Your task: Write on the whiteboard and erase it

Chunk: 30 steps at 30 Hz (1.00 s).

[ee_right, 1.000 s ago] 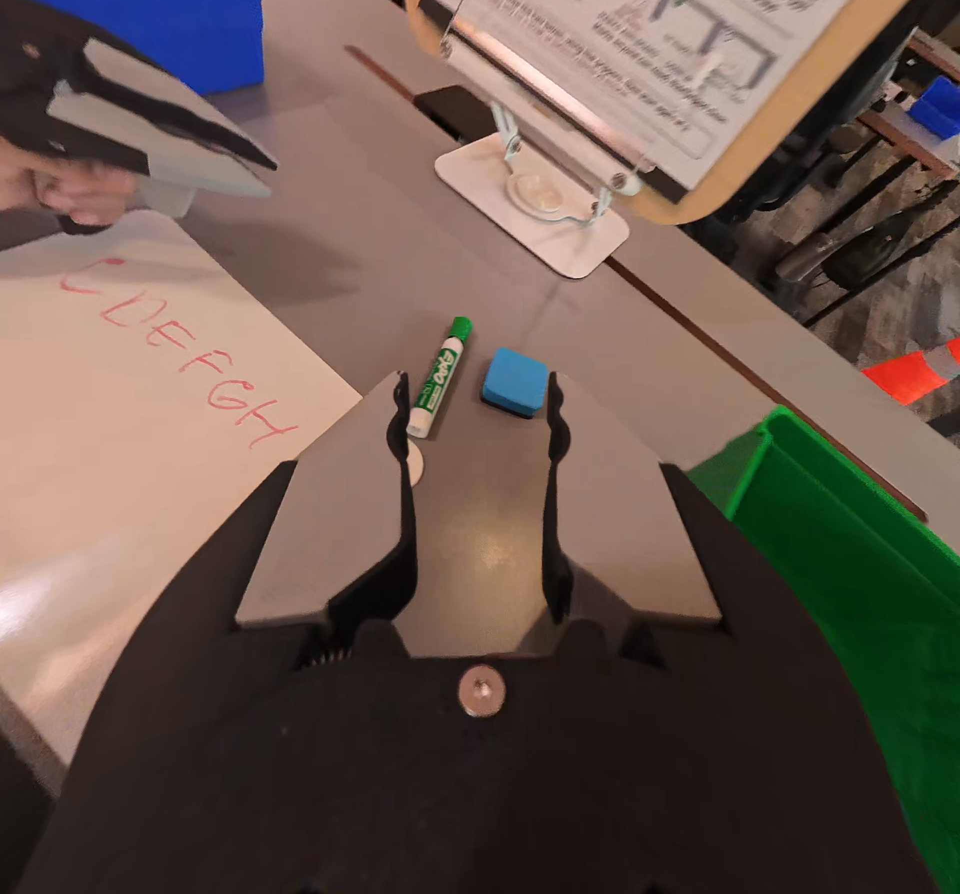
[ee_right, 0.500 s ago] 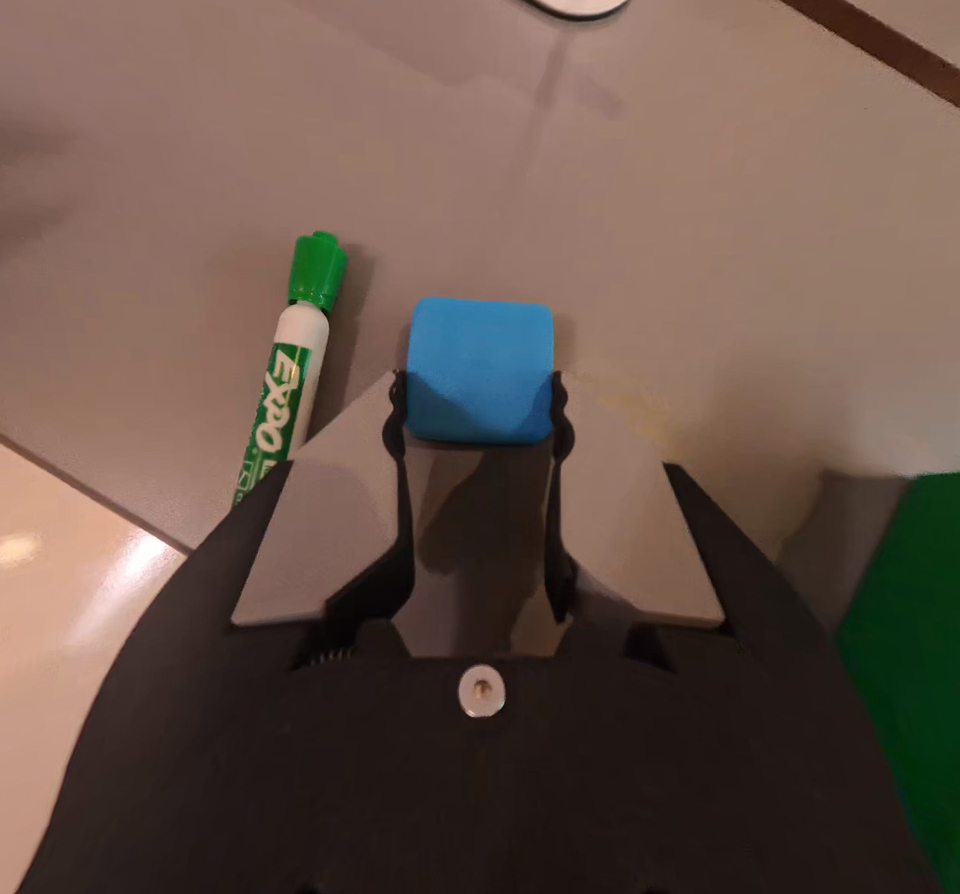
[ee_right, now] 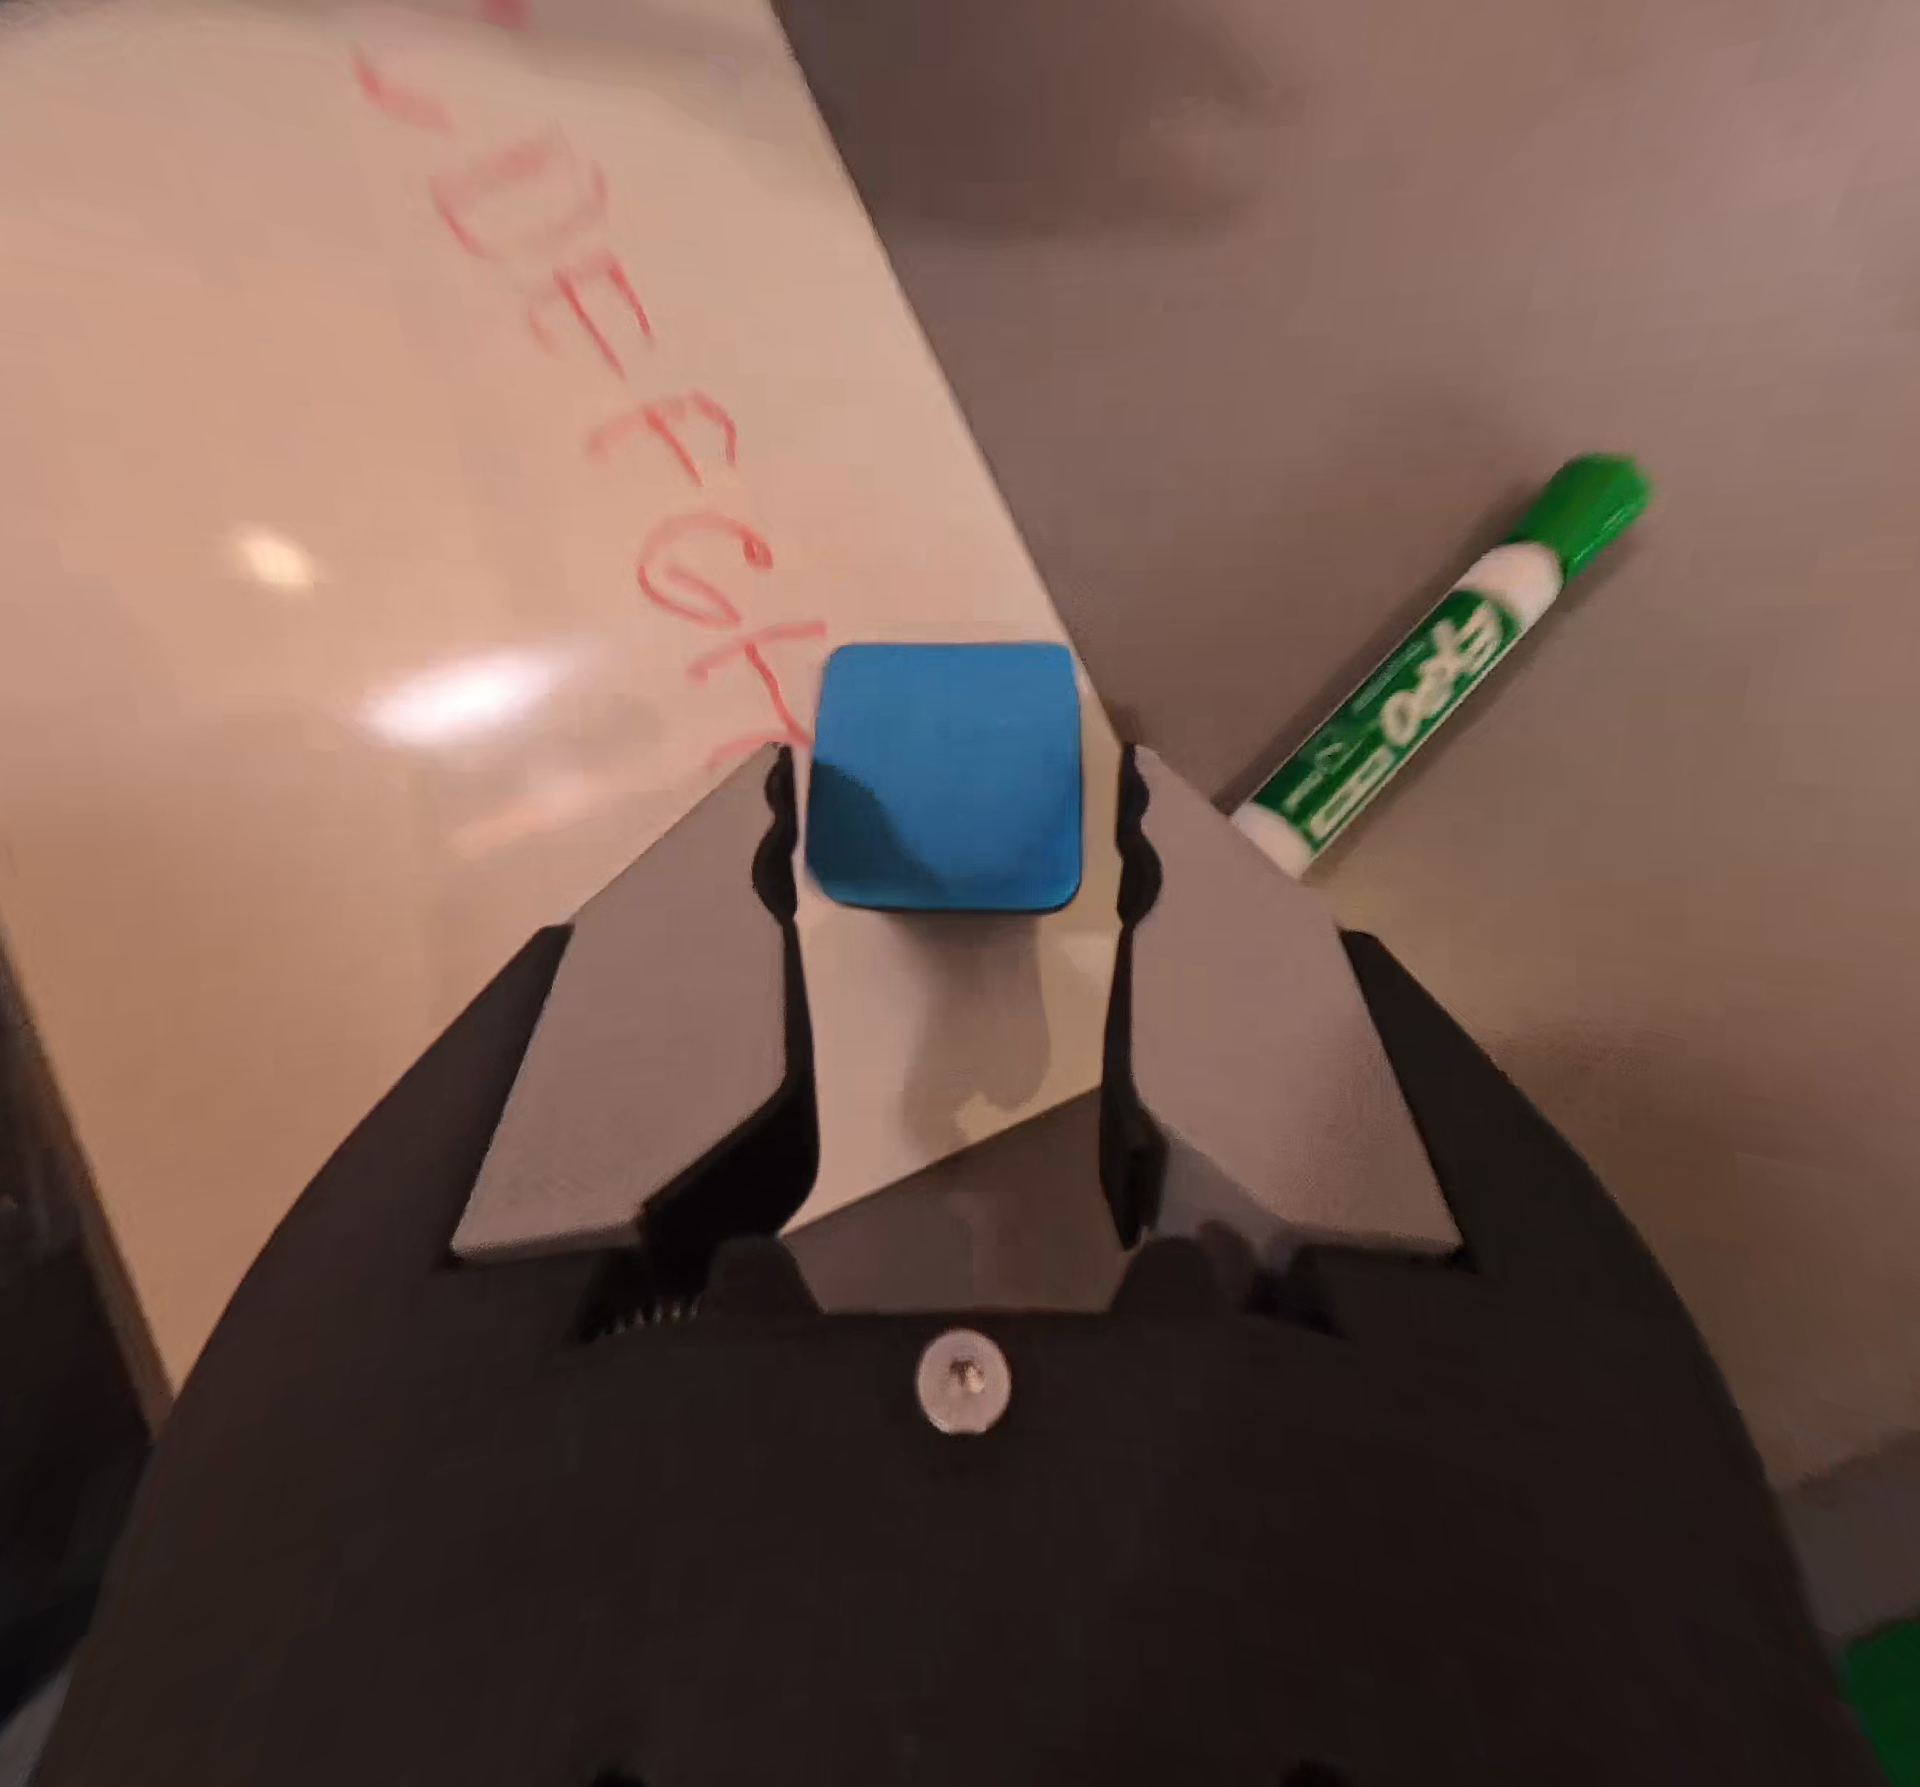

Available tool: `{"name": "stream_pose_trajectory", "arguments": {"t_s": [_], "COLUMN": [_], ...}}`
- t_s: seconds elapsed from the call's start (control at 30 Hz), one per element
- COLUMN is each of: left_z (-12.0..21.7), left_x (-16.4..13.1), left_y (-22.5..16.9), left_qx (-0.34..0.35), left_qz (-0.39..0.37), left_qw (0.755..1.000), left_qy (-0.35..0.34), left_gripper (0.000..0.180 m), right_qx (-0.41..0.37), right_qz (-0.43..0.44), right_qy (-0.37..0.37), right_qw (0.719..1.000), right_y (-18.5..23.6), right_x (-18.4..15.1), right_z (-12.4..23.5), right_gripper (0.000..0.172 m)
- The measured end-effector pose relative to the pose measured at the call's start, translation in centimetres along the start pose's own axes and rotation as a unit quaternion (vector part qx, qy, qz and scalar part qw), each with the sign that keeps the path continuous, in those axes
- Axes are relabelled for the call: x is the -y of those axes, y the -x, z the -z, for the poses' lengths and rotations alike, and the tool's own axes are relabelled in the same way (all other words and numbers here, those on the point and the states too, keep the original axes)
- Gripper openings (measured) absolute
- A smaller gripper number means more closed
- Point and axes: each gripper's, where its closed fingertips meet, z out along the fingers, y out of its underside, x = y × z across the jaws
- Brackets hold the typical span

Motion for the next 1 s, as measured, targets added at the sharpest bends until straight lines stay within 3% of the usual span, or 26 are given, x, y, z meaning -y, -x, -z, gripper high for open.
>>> {"name": "stream_pose_trajectory", "arguments": {"t_s": [0.1,0.27,0.5,0.7,1.0], "left_z": [-0.2,-0.3,-0.2,-0.4,-0.7], "left_x": [-0.3,-0.6,-0.4,-0.7,-1.3], "left_y": [-0.1,-0.1,0.1,-0.4,-0.8], "left_qx": [-0.001,-0.003,-0.005,-0.010,-0.015], "left_qz": [-0.001,0.002,0.007,0.001,-0.007], "left_qw": [1.000,1.000,1.000,1.000,1.000], "left_qy": [0.006,0.009,0.007,0.013,0.026], "left_gripper": [0.018,0.018,0.017,0.018,0.018], "right_qx": [-0.001,-0.005,0.026,0.049,0.049], "right_qz": [0.020,0.027,0.018,0.073,0.091], "right_qy": [0.043,0.015,-0.021,-0.014,-0.028], "right_qw": [0.999,1.000,0.999,0.996,0.994], "right_y": [1.0,1.4,1.9,2.6,2.5], "right_x": [-2.0,-1.1,-1.8,-2.9,-1.7], "right_z": [-0.7,0.7,2.8,2.7,1.6], "right_gripper": [0.074,0.056,0.058,0.048,0.044]}}
